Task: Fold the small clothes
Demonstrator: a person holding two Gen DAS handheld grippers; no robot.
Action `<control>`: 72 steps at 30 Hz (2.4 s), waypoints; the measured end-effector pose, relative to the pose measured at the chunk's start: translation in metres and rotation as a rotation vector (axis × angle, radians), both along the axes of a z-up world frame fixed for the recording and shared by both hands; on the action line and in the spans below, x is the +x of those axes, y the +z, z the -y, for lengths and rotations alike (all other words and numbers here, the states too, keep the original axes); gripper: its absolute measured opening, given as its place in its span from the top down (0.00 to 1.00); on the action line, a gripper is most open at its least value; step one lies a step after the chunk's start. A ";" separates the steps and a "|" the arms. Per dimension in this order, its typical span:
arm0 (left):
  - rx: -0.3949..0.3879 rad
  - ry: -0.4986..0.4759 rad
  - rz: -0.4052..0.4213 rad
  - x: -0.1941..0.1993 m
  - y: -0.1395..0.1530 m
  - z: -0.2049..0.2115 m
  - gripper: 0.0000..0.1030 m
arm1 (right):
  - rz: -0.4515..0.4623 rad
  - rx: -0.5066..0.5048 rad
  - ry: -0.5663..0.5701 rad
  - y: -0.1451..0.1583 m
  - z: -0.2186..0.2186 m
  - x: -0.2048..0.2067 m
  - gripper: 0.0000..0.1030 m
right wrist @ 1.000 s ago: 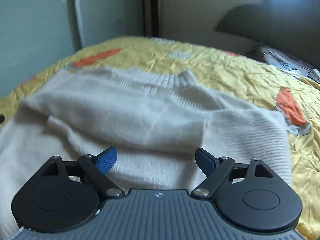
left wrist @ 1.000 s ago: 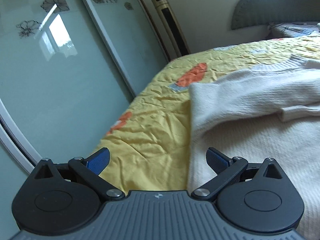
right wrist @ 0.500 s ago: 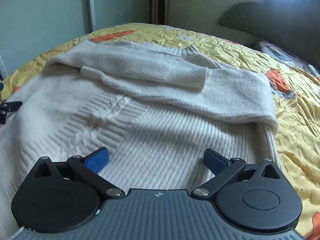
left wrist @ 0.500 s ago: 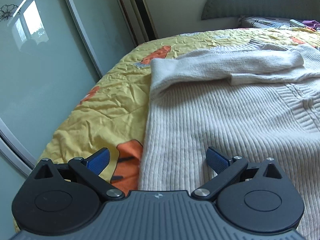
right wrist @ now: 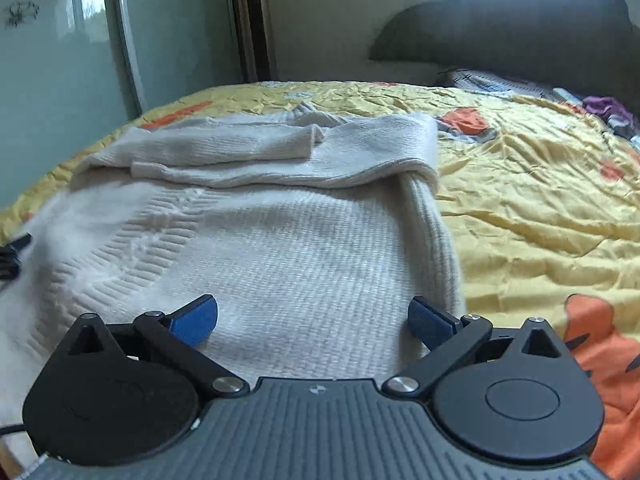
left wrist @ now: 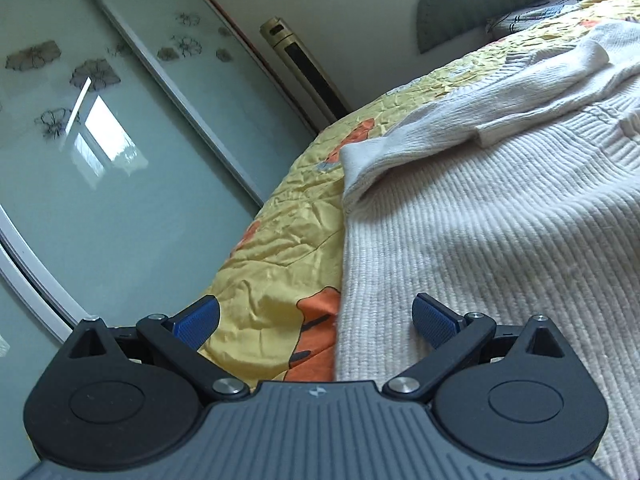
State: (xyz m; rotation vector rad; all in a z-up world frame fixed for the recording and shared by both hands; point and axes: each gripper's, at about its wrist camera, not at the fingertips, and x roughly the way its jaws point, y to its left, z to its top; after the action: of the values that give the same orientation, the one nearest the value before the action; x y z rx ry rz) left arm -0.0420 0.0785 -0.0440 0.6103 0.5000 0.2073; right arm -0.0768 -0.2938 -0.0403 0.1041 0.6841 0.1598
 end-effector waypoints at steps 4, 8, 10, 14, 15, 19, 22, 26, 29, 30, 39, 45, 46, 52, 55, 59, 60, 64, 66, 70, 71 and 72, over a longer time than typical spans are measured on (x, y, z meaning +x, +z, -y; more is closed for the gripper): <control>-0.010 -0.013 -0.004 -0.002 0.002 0.006 0.00 | 0.026 0.024 0.057 0.002 -0.017 -0.003 0.01; -0.041 -0.002 -0.009 -0.003 0.006 -0.003 0.00 | 0.046 -0.080 0.000 0.007 -0.022 -0.006 0.01; -0.069 0.011 -0.004 -0.005 0.012 -0.013 0.00 | 0.063 -0.081 -0.038 0.011 -0.015 -0.009 0.00; -0.212 0.063 -0.044 0.000 0.023 -0.038 0.00 | 0.020 -0.008 -0.069 0.009 0.003 -0.011 0.01; -0.261 0.059 -0.074 0.001 0.025 -0.044 0.00 | 0.010 -0.002 -0.060 0.007 0.002 -0.013 0.01; -0.384 0.017 -0.169 -0.004 0.023 -0.056 0.00 | 0.024 -0.024 -0.041 0.009 -0.002 -0.028 0.01; -0.370 -0.019 -0.189 -0.017 0.021 -0.059 0.00 | 0.047 0.028 -0.043 0.014 0.006 -0.041 0.00; -0.387 -0.092 -0.236 -0.032 0.025 -0.064 0.00 | 0.085 0.167 -0.047 0.019 0.026 -0.062 0.00; -0.406 -0.153 -0.289 -0.042 0.028 -0.067 0.00 | 0.063 0.222 -0.051 0.019 0.042 -0.074 0.00; -0.405 -0.171 -0.304 -0.044 0.028 -0.067 0.00 | 0.048 0.239 -0.052 0.019 0.047 -0.078 0.00; -0.572 -0.232 -0.486 -0.047 0.021 -0.082 0.00 | -0.114 0.306 -0.021 0.002 0.071 -0.101 0.01; -0.703 -0.246 -0.494 -0.054 0.018 -0.093 0.00 | -0.135 0.302 0.025 0.004 0.067 -0.109 0.15; -0.704 -0.253 -0.490 -0.055 0.018 -0.090 0.01 | -0.136 0.316 0.044 0.004 0.066 -0.108 0.19; -0.723 -0.298 -0.489 -0.056 0.018 -0.060 0.01 | -0.140 0.487 0.154 -0.006 0.045 -0.095 0.35; -0.703 -0.305 -0.488 -0.053 0.020 -0.043 0.15 | -0.162 0.555 0.213 -0.012 0.026 -0.082 0.47; -0.689 -0.290 -0.497 -0.047 0.028 -0.037 0.71 | -0.187 0.520 0.262 -0.013 0.000 -0.064 0.79; -0.717 -0.290 -0.510 -0.045 0.030 -0.039 0.73 | -0.190 0.512 0.263 -0.013 -0.002 -0.060 0.82; -0.742 -0.286 -0.484 -0.041 0.040 -0.039 0.79 | -0.169 0.501 0.283 -0.003 -0.003 -0.057 0.83; -0.753 -0.298 -0.448 -0.040 0.048 -0.037 0.79 | -0.142 0.508 0.291 0.007 0.000 -0.056 0.84; -0.778 -0.317 -0.345 -0.035 0.069 -0.033 0.79 | -0.053 0.522 0.300 0.032 0.007 -0.048 0.86; -0.782 -0.318 -0.318 -0.031 0.075 -0.031 0.79 | -0.026 0.525 0.303 0.039 0.008 -0.045 0.86; -0.785 -0.317 -0.294 -0.028 0.079 -0.029 0.79 | 0.005 0.525 0.303 0.047 0.010 -0.040 0.86</control>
State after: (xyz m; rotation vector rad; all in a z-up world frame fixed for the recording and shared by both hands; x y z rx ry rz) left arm -0.0702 0.1079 0.0350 -0.0603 0.7031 -0.3789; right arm -0.1167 -0.3034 0.0068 0.5033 0.6374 0.6302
